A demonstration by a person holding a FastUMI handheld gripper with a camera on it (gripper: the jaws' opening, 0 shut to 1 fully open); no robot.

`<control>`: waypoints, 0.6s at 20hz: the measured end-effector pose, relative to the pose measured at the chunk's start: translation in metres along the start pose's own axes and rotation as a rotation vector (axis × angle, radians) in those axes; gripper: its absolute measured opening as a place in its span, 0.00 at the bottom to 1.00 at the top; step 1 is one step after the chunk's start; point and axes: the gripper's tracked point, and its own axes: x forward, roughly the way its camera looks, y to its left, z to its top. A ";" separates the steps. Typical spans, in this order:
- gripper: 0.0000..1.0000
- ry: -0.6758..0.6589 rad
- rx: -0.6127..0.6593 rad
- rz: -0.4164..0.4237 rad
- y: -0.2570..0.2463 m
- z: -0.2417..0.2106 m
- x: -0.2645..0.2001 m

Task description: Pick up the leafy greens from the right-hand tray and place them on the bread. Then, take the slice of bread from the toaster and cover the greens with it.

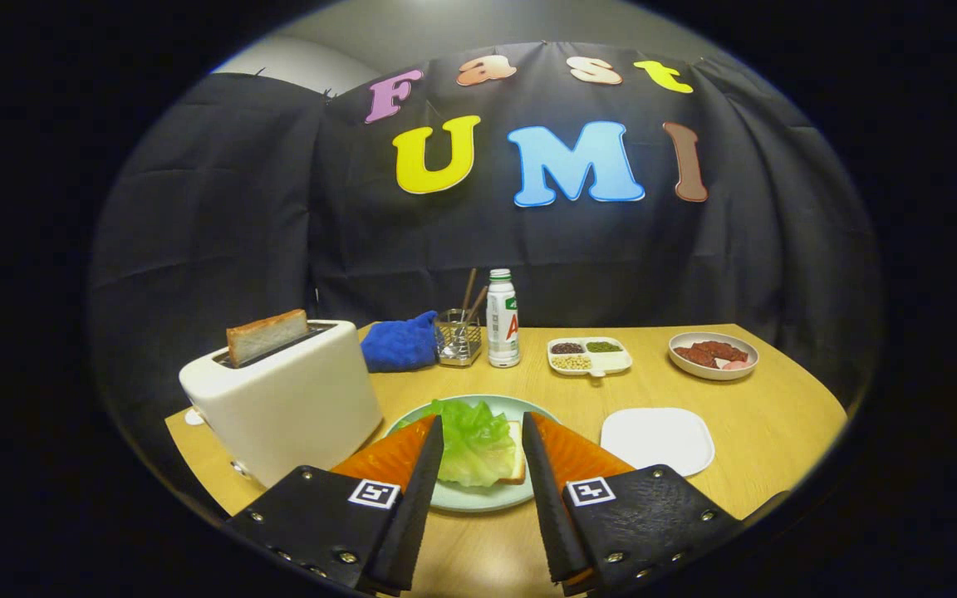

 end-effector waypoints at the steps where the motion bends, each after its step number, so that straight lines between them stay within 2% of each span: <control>1: 0.59 -0.009 0.003 -0.003 0.005 0.005 -0.001; 6: 0.59 -0.024 0.003 0.033 0.050 0.021 -0.007; 12: 0.59 -0.087 -0.067 0.079 0.109 0.035 -0.015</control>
